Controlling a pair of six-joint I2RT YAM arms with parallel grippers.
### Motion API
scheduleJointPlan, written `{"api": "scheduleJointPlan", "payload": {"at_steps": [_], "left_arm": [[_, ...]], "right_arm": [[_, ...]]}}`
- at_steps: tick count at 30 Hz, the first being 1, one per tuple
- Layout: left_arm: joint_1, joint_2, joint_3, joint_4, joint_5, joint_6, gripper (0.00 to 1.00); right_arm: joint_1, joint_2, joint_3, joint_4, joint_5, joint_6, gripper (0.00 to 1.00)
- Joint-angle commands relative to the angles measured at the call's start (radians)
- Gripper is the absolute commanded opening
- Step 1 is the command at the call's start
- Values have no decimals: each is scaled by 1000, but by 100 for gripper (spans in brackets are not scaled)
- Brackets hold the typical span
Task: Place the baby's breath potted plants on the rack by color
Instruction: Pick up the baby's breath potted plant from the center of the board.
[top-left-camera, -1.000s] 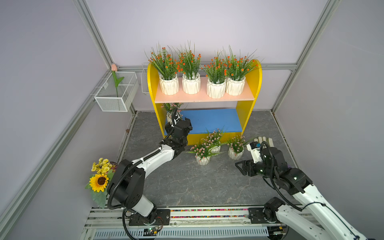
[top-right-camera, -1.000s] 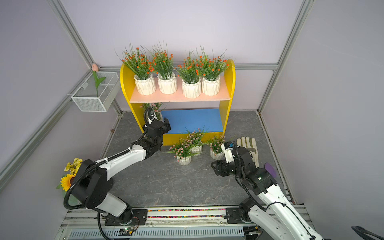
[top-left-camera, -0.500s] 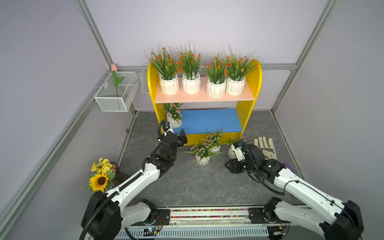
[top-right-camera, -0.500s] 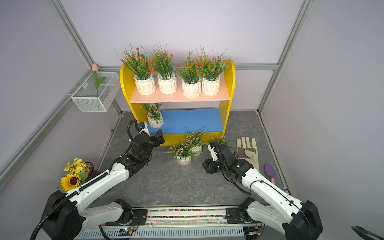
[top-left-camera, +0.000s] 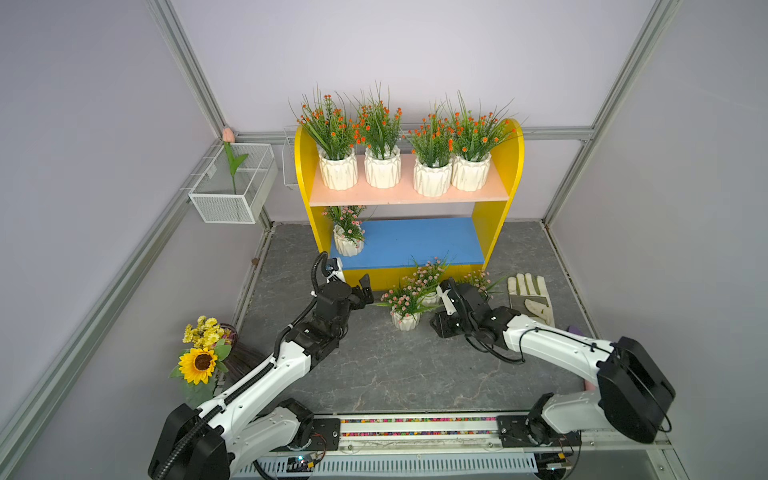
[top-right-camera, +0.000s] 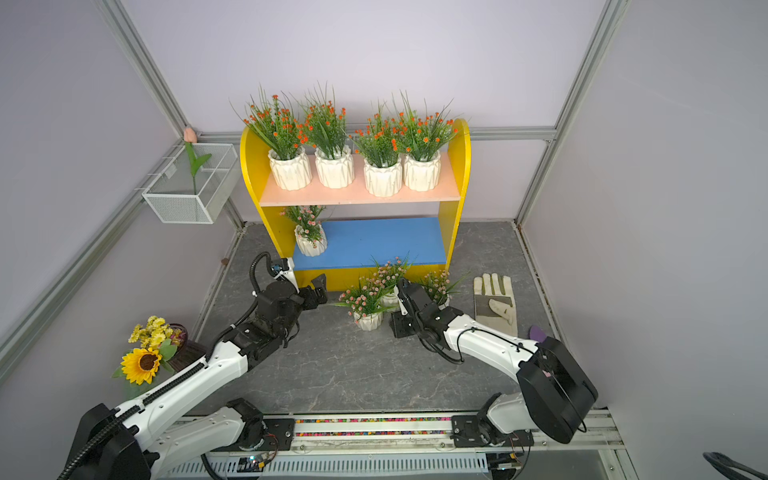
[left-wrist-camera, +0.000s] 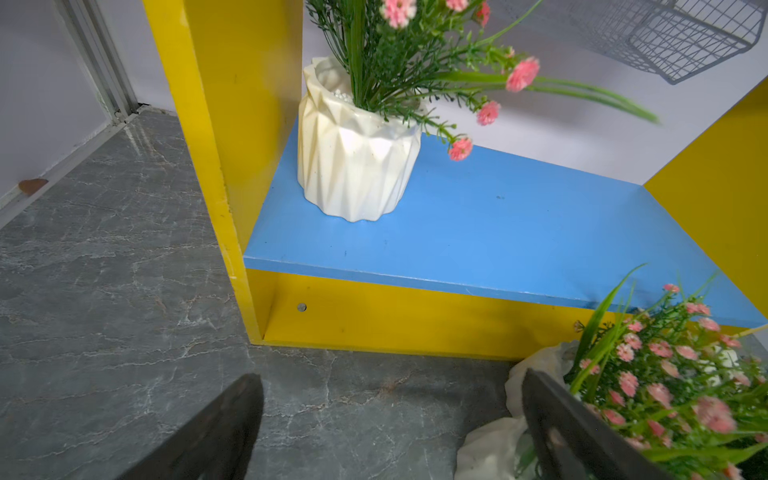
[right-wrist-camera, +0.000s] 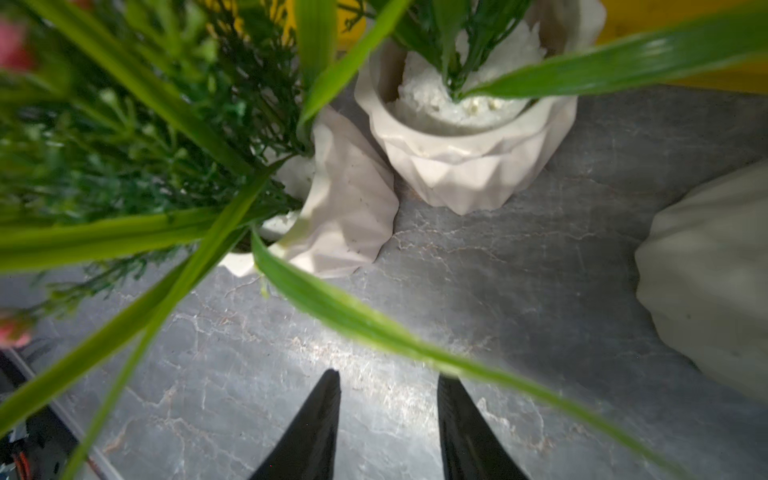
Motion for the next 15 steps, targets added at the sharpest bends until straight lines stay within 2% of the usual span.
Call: {"api": "scheduleJointPlan", "payload": {"at_steps": [1,15], "left_arm": [[-3,-38,-7,-29,-1,-25,100],[-4,-65,-2,-61,-13,-15,100]], "right_arm": [[7,31,49,66,30,11,39],[19,164,186,85,27,-6,33]]}}
